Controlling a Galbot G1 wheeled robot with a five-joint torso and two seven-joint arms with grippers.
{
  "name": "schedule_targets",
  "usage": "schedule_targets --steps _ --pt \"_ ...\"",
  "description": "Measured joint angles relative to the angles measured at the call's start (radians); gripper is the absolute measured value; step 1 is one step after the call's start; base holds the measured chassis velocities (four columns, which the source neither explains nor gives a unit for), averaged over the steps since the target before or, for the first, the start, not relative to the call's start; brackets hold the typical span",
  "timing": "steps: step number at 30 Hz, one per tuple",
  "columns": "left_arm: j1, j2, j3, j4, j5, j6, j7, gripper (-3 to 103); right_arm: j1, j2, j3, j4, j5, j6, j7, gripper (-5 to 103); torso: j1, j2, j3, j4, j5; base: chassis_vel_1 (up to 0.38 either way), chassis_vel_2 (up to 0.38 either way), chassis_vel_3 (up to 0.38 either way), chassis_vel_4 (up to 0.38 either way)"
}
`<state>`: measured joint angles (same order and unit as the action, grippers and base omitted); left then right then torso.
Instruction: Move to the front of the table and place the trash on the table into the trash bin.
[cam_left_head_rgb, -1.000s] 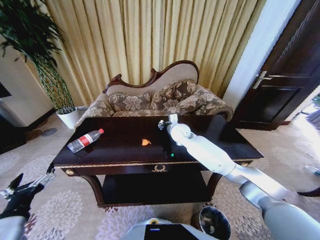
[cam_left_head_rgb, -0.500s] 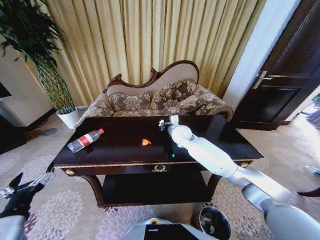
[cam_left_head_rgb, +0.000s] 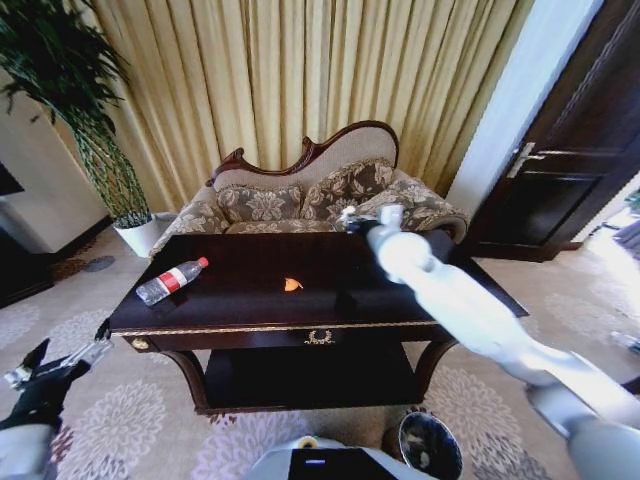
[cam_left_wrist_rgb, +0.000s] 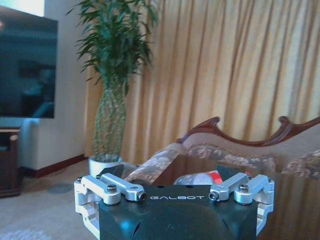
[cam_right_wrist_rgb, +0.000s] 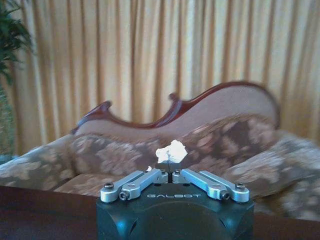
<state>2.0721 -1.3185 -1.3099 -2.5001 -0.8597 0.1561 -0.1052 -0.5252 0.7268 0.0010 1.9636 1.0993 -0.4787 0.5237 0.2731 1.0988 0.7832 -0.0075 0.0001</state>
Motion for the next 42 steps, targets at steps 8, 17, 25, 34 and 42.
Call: schedule_targets --steps 8,17,25,34,42 --pt "-0.033 0.047 0.058 0.0 -0.009 0.007 0.014 100 -0.408 -0.136 0.395 0.121 -0.064 0.029 -0.054 0 0.0 0.0 0.0 0.0004 0.0004 0.0 0.0 0.0 0.0" --pt "-0.102 0.125 0.094 0.0 -0.084 0.021 0.03 100 -0.713 -0.104 0.67 0.189 0.026 0.033 -0.043 0 0.0 0.0 0.0 0.0007 -0.0003 0.0 0.0 0.0 0.0" --pt "-0.131 0.212 0.084 0.003 -0.132 0.035 0.031 100 -0.951 0.0 0.835 0.272 -0.064 0.044 -0.073 0 0.0 0.0 0.0 0.0004 -0.0002 0.031 -0.035 -0.042 0.033" --pt "-0.151 0.245 0.117 0.011 -0.139 0.041 0.03 100 -1.107 0.103 0.927 0.359 -0.141 0.067 -0.107 0 0.0 0.0 0.0 0.0004 -0.0003 0.168 -0.171 -0.171 0.164" --pt "-0.148 0.23 0.135 0.001 -0.125 0.041 0.029 100 -1.164 0.138 0.939 0.38 -0.163 0.071 -0.128 0 -0.001 0.0 0.0 0.0006 0.0 0.265 -0.26 -0.252 0.26"
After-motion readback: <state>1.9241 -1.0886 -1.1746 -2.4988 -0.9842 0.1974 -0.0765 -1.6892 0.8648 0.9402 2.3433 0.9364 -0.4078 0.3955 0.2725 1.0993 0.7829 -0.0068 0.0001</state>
